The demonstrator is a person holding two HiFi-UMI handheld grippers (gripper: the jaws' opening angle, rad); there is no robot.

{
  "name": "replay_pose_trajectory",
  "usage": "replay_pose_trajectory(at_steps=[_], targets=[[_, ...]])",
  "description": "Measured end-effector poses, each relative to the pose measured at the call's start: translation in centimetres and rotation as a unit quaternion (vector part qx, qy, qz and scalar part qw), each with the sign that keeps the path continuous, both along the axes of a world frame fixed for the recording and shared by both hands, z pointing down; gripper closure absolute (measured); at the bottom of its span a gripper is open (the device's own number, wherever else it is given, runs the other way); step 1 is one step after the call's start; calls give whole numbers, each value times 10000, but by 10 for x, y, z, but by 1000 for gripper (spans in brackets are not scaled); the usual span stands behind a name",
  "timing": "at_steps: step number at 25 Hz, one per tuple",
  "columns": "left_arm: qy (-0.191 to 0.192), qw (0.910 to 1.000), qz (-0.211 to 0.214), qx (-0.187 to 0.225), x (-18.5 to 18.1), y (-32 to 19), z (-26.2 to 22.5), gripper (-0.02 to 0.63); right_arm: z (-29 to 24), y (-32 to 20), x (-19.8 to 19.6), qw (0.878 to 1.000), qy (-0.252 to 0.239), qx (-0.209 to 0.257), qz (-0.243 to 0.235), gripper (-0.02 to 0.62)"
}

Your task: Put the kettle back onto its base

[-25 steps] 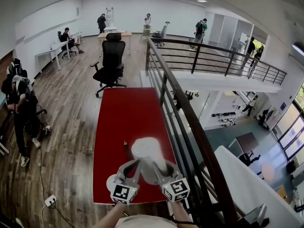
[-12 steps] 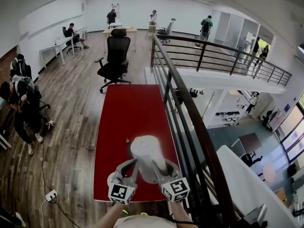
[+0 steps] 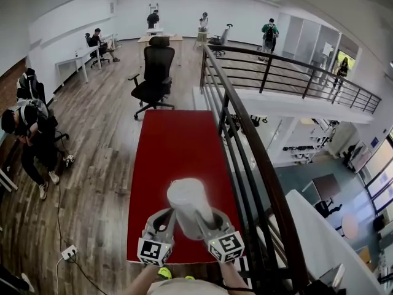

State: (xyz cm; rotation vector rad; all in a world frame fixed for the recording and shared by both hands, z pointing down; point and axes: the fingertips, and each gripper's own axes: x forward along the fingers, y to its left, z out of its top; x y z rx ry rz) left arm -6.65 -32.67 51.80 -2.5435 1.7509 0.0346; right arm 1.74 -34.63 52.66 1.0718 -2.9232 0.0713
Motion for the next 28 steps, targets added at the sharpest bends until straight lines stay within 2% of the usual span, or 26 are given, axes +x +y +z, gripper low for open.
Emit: replay_pose_trajectory(at_steps=[18,28], targets=[[10,9998,-177,26,-86,-1,-4,603,0,-1,-83,9996,-71,-168,-218,474],[126,9992,-343,-137,-126,16,11,603,10,10,-124,9991,-48,-238,-355,474]])
